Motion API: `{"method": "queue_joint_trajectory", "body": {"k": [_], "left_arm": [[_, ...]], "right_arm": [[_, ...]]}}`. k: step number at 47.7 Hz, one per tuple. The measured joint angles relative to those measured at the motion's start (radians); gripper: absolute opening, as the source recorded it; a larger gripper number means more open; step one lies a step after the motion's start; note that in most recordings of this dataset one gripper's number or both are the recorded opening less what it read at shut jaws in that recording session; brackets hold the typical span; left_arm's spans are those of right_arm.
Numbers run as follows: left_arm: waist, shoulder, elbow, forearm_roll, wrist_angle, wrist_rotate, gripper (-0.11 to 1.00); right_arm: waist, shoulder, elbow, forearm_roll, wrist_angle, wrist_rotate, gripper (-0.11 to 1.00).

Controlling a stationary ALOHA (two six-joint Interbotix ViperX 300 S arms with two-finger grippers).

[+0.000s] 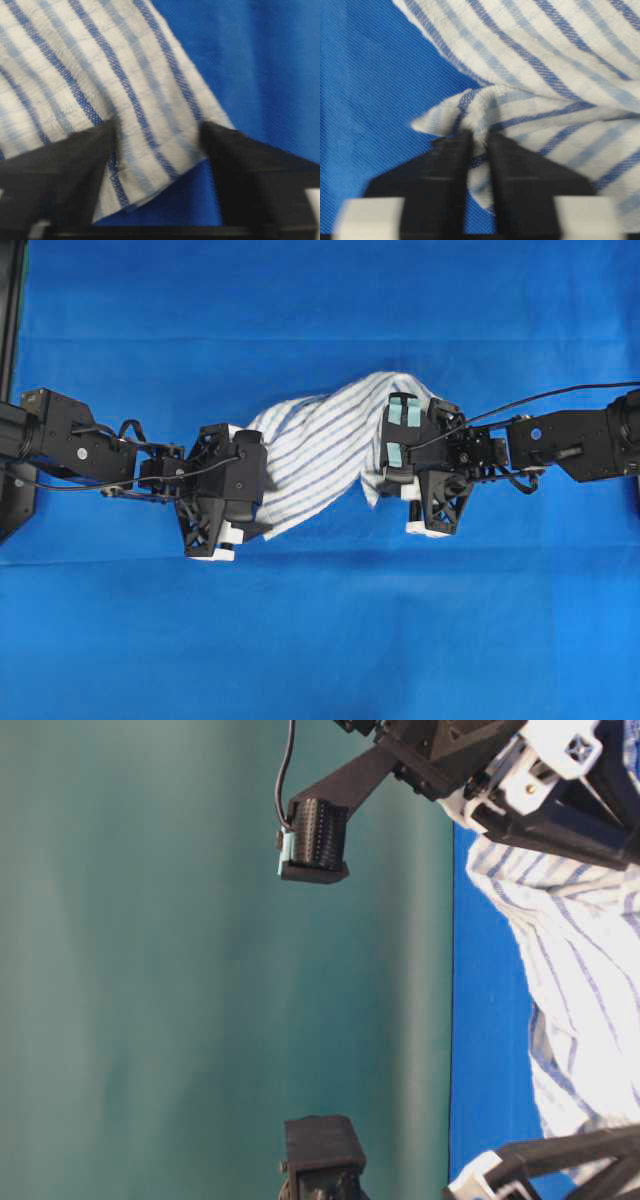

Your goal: Lift the towel with both arms.

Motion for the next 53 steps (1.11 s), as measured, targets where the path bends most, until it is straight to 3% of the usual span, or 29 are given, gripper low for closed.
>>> {"method": "queue_joint_trajectory", "body": {"k": [2,7,23,39,53], "left_arm": [[0.0,0.0,0.0,0.0,0.011,0.002,0.28],[0.0,-0.002,0.0,0.0,0.023,0.005,0.07],[0.012,-0.075,0.0,0.0,0.098,0.002,0.07],[0.048,-0.362,-0.038,0.0,0.293,0.005,0.07],[0.106,-0.597,-0.115,0.0,0.368,0.003,0.07]], "right_arm": [[0.002,0.0,0.0,0.0,0.0,0.0,0.03],[0.002,0.0,-0.002,0.0,0.0,0.0,0.03],[0.0,-0.066,-0.002,0.0,0.032,0.0,0.03],[0.0,-0.299,-0.046,0.0,0.227,0.0,0.03],[-0.026,-0.495,-0.169,-0.023,0.431,-0.008,0.03]]}}
